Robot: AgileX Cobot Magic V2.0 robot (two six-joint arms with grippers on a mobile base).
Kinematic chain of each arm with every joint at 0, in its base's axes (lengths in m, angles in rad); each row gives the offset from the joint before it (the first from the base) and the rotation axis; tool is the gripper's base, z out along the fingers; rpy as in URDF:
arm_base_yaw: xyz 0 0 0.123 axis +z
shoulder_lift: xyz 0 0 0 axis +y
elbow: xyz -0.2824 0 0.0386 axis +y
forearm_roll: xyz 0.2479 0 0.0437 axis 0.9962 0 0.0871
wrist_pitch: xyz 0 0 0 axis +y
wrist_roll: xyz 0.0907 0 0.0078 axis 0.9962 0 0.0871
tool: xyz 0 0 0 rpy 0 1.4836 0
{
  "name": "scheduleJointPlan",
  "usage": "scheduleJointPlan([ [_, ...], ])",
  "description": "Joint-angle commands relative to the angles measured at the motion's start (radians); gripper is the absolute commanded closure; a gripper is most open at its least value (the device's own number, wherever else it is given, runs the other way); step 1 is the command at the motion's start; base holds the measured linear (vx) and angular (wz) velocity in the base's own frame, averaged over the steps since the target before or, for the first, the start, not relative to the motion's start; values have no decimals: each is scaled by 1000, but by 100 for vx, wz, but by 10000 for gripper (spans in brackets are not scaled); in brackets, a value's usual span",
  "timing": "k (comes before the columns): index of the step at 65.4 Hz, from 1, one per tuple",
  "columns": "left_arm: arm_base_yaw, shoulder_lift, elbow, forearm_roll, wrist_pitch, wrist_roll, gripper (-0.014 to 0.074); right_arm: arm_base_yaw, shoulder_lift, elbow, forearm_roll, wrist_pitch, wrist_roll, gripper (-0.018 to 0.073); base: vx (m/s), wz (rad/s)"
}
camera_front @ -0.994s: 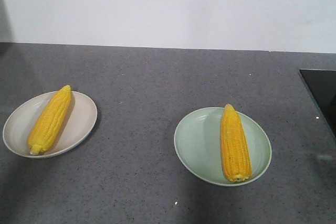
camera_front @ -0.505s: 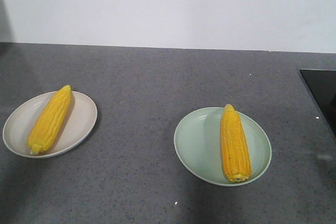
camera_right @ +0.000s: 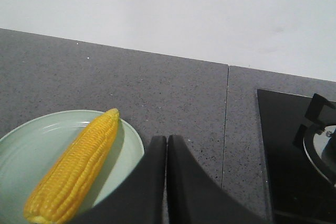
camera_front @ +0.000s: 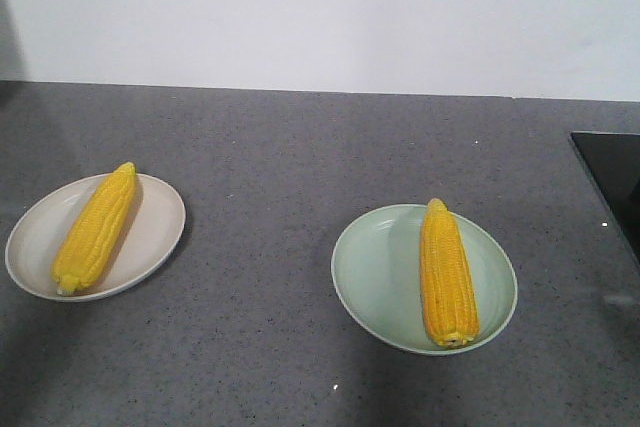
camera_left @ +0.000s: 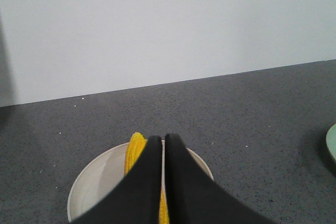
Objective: Distribute corn equally
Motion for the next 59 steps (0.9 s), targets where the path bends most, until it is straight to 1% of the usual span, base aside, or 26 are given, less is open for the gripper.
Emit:
scheduleJointPlan([
  [1,0,0,-25,0,-78,-3,603,-3,6,-26,0,-72,-4,570,0,0],
  [8,0,-43,-20,-5,-73,-2,603,-3,6,-26,0,-72,-4,570,0,0],
  [13,0,-96,13,-6,-89,0,603,-3,6,-26,0,-72,-4,570,0,0],
  [29,5,-285,209,-3,-98,25,603,-3,6,-26,0,-72,-4,570,0,0],
  [41,63,-409,336,-31,-133,27,603,-3,6,-26,0,-72,-4,570,0,0],
  [52,118,-487,428,-32,-196,27,603,-3,6,-26,0,-72,-4,570,0,0],
  [59,143,-507,478,-39,-259,27,603,-3,6,-26,0,-72,-4,570,0,0],
])
